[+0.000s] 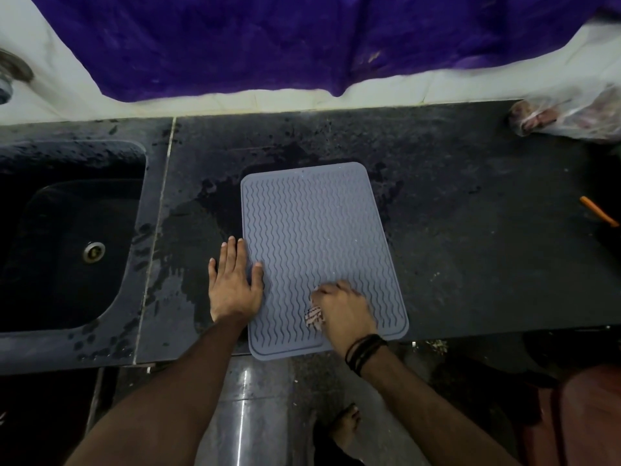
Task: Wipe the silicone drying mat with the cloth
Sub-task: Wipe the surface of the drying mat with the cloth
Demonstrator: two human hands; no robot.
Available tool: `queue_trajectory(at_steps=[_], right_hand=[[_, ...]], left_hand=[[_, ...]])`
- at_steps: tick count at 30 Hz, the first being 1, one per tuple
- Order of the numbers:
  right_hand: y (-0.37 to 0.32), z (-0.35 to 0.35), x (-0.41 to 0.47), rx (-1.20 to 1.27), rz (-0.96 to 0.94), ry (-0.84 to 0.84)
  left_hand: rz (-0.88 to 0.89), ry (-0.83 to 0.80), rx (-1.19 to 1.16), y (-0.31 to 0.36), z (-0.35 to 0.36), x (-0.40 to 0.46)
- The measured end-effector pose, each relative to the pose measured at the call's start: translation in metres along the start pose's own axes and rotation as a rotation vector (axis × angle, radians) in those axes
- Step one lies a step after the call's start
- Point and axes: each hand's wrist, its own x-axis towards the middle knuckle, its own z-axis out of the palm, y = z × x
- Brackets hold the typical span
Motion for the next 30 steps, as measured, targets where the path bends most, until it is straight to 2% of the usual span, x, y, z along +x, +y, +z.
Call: queue_trajectory(at_steps=[12, 19, 30], right_hand=[[-0.002, 0.021, -0.049, -0.046, -0.018, -0.102], [0.019, -0.002, -0.033, 0.042, 0.059, 0.096], [0.011, 0.02, -0.05, -0.044, 0.045, -0.045]], left_hand=[[-0.009, -0.015, 0.024, -0.002, 0.001, 0.0], [0.0, -0.01, 0.029, -0.001, 0.002, 0.0], [-0.004, -0.019, 0.023, 0.001, -0.001, -0.001]])
